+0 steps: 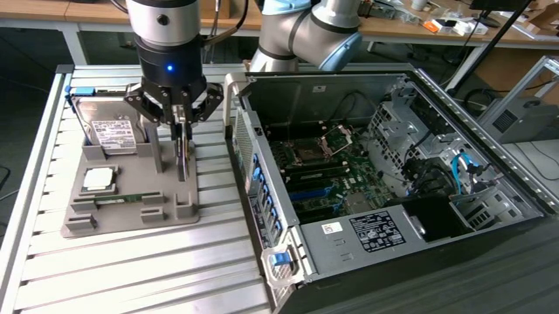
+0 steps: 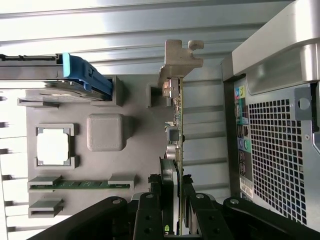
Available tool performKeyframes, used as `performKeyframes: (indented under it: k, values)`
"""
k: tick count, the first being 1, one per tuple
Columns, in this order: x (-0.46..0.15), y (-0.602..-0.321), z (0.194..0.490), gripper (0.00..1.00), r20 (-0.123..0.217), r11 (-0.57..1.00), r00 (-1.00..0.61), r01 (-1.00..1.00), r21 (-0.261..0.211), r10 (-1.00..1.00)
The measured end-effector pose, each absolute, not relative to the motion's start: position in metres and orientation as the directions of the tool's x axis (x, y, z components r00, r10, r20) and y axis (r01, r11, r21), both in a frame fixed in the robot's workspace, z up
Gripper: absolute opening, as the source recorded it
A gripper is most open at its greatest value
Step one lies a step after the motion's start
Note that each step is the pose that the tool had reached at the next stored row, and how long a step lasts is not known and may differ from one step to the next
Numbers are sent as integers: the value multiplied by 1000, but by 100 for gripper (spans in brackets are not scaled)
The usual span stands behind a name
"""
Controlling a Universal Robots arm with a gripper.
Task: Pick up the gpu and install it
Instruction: 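Pick up the gpu and move the gpu toward the slot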
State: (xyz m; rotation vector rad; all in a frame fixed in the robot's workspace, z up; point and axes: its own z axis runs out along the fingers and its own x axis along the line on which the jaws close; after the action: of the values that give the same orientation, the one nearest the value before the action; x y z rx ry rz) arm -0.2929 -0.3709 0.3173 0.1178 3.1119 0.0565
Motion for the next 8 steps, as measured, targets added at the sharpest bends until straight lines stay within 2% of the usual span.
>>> performKeyframes:
  k: [8]
  values:
    - [-293, -371, 319, 27, -25, 996, -997, 75, 37, 76]
